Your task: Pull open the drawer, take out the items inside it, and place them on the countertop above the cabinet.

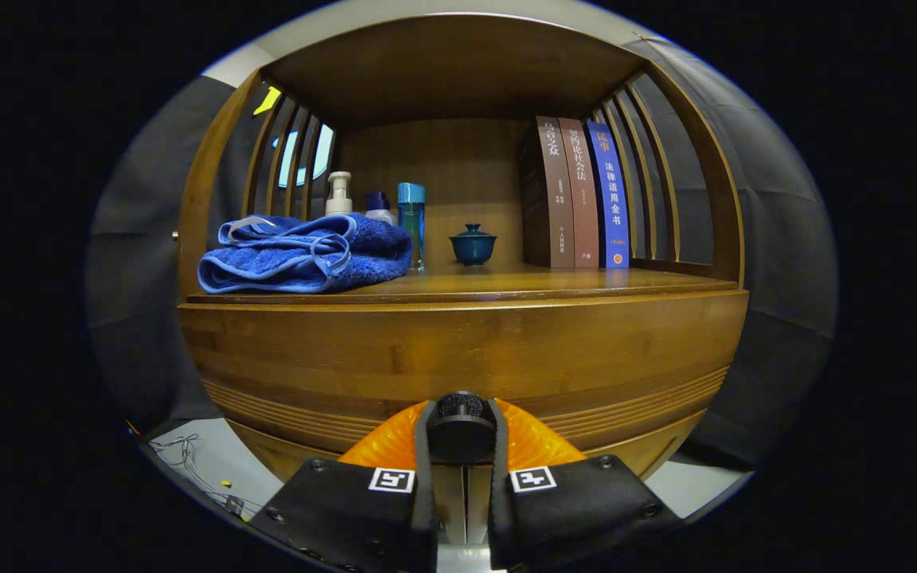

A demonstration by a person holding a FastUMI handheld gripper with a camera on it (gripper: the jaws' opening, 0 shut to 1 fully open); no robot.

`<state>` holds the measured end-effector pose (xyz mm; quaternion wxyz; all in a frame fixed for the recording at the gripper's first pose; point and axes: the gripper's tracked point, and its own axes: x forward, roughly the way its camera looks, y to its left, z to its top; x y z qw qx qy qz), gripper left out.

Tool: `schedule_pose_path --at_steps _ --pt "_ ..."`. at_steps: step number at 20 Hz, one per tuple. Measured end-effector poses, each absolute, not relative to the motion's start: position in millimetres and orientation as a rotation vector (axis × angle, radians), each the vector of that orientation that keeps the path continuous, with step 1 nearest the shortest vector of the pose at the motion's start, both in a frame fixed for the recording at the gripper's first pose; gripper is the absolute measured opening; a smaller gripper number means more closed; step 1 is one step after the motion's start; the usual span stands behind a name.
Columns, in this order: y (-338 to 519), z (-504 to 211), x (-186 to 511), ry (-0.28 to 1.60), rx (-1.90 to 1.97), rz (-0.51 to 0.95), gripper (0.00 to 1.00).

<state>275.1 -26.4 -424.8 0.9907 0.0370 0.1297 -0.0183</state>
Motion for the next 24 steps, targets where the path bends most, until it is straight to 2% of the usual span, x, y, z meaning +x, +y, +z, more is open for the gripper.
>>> schedule_pose_path --at_steps 24 --pt "-29 -410 103 0.312 0.096 -0.007 0.29"
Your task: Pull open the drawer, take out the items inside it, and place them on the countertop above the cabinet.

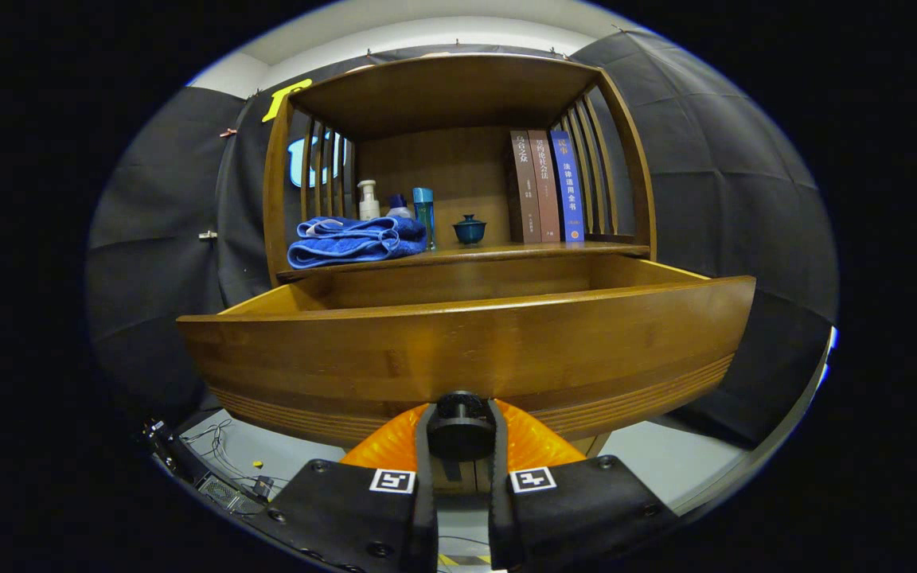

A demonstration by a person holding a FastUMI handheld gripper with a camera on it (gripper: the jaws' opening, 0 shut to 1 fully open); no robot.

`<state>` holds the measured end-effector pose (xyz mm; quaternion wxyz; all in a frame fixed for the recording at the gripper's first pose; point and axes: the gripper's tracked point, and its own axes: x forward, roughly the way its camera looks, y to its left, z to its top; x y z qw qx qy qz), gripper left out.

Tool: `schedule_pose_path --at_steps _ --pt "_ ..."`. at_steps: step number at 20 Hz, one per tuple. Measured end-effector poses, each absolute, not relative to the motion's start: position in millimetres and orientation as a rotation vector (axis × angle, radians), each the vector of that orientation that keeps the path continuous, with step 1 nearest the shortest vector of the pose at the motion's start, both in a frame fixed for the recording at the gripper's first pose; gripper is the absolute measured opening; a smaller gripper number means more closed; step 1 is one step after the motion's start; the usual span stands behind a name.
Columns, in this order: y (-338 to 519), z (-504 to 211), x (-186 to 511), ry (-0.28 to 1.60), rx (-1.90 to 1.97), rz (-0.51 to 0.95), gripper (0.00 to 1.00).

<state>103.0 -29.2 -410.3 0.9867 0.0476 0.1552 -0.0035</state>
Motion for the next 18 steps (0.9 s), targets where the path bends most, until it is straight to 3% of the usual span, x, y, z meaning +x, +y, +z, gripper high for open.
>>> schedule_pose_path --at_steps 4,6,9,11,13,18 --pt "-28 -416 103 0.329 0.081 -0.007 0.29" --pt "-30 -415 102 0.329 0.074 -0.007 0.41" --pt "-37 -402 97 0.318 0.056 -0.022 1.0" --pt "-41 -395 94 0.323 0.048 -0.023 0.95" --pt "-45 -376 88 0.317 0.047 -0.016 1.0" --pt "-53 -288 92 0.257 0.049 0.007 1.0"
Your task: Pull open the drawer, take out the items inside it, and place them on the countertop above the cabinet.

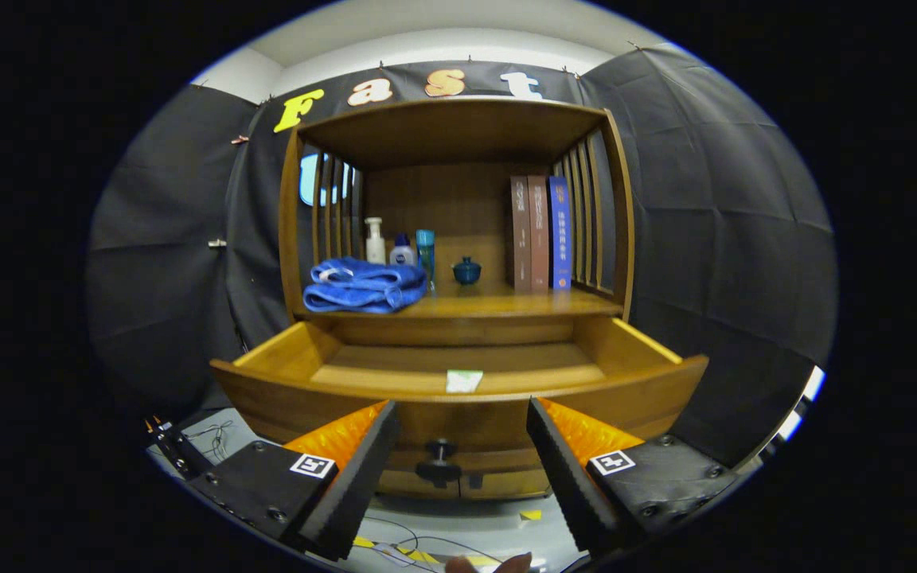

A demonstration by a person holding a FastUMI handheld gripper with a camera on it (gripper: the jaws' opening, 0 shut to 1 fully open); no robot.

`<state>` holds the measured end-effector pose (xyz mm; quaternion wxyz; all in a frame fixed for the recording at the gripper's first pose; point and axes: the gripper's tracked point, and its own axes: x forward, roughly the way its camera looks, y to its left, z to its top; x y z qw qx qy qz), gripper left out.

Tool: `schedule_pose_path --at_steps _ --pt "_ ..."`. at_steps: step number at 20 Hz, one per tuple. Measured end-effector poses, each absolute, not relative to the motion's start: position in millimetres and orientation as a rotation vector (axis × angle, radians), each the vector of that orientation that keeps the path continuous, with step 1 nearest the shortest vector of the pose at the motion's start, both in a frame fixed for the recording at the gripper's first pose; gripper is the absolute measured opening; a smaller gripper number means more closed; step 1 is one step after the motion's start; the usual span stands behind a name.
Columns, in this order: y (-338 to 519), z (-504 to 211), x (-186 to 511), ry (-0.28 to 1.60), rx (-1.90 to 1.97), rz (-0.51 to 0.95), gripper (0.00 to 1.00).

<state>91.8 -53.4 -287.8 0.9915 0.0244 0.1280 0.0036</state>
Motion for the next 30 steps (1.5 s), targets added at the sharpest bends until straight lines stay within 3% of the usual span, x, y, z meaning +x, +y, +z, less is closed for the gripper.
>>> schedule_pose_path --at_steps 5,14,24,30 --pt "-61 -250 148 0.428 0.132 0.024 1.0" --pt "-43 -373 225 1.094 0.1 0.045 0.99" --pt "-36 -451 250 1.309 0.089 -0.087 0.97" --pt "-39 -472 244 1.4 0.136 -0.105 0.56"
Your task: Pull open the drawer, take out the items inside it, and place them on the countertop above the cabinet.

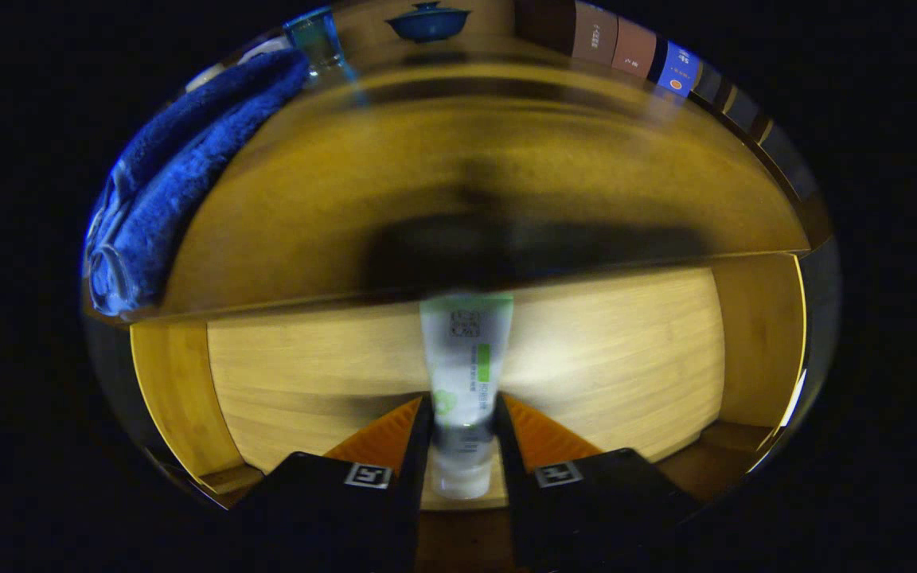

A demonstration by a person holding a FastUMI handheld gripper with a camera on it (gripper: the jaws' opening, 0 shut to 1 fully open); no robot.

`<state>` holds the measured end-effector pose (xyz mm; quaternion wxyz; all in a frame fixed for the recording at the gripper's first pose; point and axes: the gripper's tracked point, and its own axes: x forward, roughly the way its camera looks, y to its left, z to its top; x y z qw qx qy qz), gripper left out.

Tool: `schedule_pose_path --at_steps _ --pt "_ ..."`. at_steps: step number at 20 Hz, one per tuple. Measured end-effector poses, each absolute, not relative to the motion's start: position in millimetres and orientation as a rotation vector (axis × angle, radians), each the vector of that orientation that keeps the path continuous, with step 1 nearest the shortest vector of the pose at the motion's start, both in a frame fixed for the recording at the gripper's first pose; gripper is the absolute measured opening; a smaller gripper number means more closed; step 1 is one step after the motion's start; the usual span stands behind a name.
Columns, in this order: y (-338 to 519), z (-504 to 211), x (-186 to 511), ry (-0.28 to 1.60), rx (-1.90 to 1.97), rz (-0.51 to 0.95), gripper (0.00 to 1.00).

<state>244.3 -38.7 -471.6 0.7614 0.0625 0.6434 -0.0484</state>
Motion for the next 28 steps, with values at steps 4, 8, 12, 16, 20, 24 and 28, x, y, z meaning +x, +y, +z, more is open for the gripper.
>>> schedule_pose_path --at_steps 4,8,12,16,20,24,28 --pt "-38 -464 239 1.371 0.14 -0.059 0.29" --pt "-33 -452 222 1.353 0.188 -0.028 0.28" --pt "-30 -423 210 1.324 0.194 0.02 0.28" --pt "-34 -387 205 1.268 0.217 0.043 0.28" --pt "-37 -351 204 1.246 0.228 0.07 0.28" --pt "-41 -320 215 1.231 0.222 0.081 0.28" --pt "-47 -304 255 1.217 0.206 0.055 0.28"
